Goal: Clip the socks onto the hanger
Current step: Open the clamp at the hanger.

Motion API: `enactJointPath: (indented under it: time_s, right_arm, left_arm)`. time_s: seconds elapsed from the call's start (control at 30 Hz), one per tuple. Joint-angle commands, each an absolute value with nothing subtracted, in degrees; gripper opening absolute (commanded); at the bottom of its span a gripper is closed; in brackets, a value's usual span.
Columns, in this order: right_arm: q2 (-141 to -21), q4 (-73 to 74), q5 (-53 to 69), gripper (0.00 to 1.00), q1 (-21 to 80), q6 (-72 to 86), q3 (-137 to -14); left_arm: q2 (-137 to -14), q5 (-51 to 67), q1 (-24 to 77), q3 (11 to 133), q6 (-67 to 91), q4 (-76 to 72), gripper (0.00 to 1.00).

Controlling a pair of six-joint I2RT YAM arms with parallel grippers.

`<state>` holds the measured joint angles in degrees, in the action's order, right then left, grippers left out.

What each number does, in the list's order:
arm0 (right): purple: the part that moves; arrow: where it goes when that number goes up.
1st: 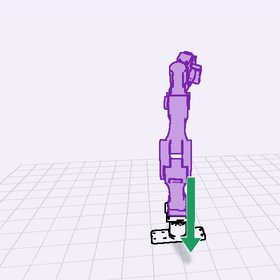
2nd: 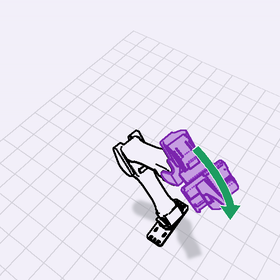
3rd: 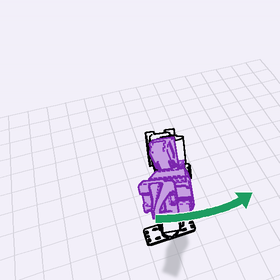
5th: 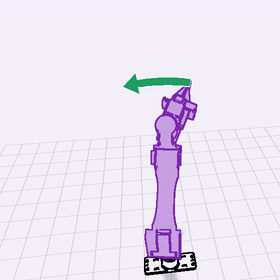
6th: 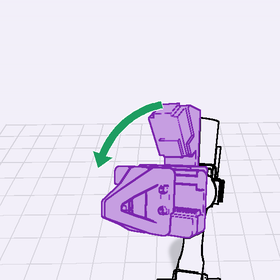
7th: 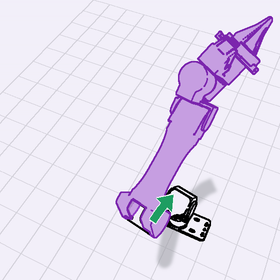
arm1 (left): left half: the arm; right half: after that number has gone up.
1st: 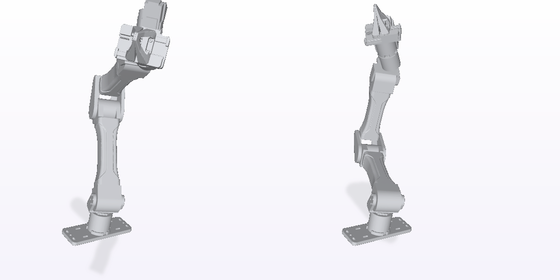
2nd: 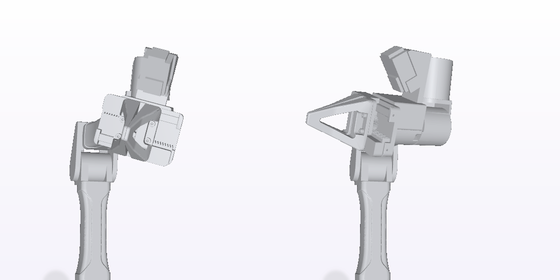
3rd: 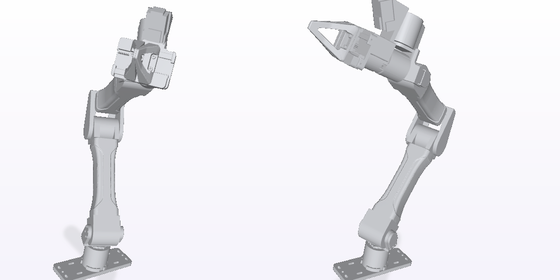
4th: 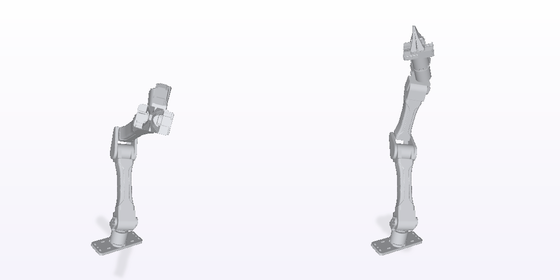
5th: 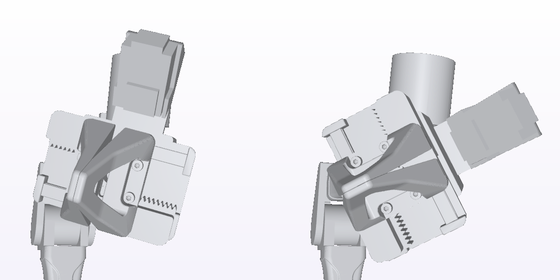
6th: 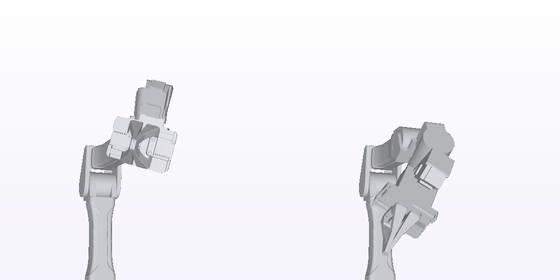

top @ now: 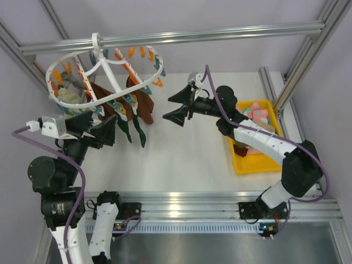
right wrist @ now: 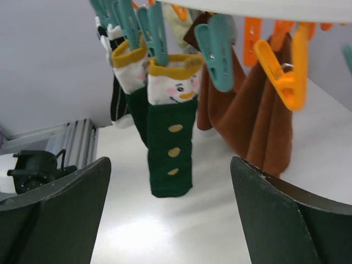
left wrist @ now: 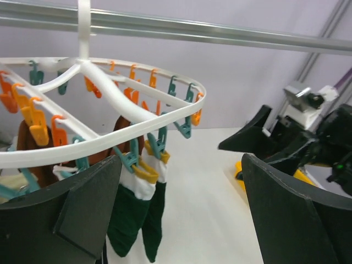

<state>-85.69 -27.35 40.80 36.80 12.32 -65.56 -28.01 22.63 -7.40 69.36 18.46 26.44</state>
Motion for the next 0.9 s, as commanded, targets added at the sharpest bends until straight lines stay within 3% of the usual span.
enactJointPath:
  time_s: [0.0,0.13,0.4,0.87]
  right_arm:
    - [-88.50,-38.31,41.76,0.88,40.77,12.31,-70.13]
    - [-92.89,-42.00,39.55,0.75,42.80,10.99,-71.89]
    - [-100.80,-46.58,35.51,0.65,43.68,10.81,-79.27]
    - [-106.17,-48.87,32.61,0.62,43.77,10.64,-84.20]
  left_arm:
    - [-29.70,27.42,-7.47,69.34,23.02,17.23,0.95]
    - [-31.38,29.34,-7.56,69.70,24.52,15.82,0.94]
    - [-31.46,31.02,-7.65,67.94,25.40,13.97,0.93]
    - [-32.61,33.13,-7.56,67.59,25.66,13.27,0.92]
